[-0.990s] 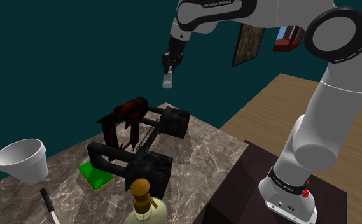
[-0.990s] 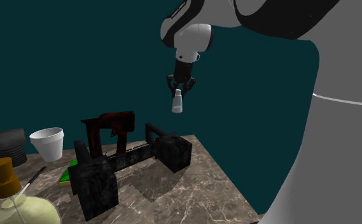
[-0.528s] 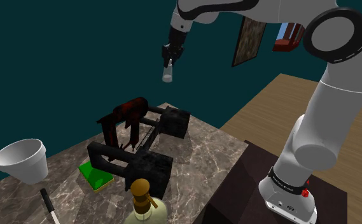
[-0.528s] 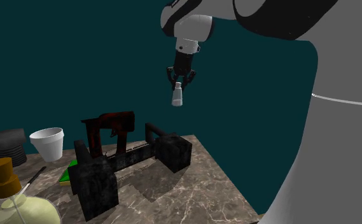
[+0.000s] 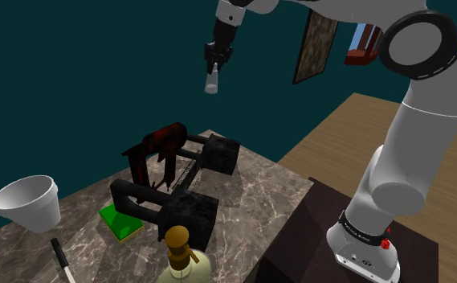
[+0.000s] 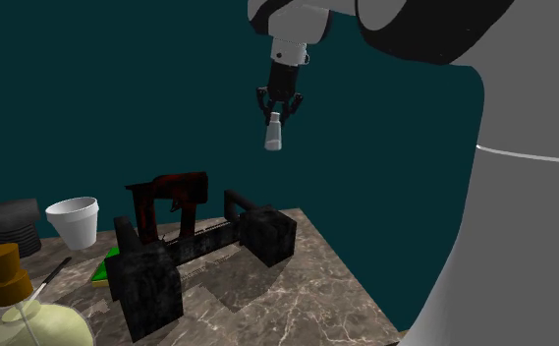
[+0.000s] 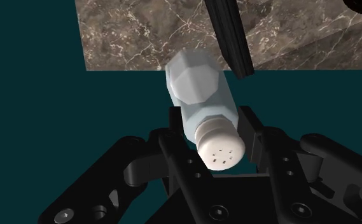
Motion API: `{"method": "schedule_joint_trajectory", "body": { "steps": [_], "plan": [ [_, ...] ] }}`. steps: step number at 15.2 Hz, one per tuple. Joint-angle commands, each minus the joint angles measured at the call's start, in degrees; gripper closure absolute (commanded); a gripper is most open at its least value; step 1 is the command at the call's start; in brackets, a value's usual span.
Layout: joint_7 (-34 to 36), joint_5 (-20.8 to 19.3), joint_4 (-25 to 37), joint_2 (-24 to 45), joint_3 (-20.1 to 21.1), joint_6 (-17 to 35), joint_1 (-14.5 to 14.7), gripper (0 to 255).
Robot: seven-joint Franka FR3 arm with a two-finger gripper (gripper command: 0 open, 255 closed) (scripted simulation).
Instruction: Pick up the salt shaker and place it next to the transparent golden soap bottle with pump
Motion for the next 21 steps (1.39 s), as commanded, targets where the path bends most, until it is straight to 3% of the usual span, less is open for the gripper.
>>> {"method": "schedule_joint_trajectory", "body": {
  "steps": [1,3,11,21],
  "plan": [
    [0.1,0.04,2.61,0.71,-0.07,-1.93,-0.09,255],
    [0.24,0.05,4.69,1.22,-0.09,-3.49,-0.13,255],
    [8.4,-2.33,-12.21,-12.93,4.24,0.17,3.9,255],
    [19.59,-2.4,-24.97,-26.03,11.7,0.72,7.82,255]
  ]
}}
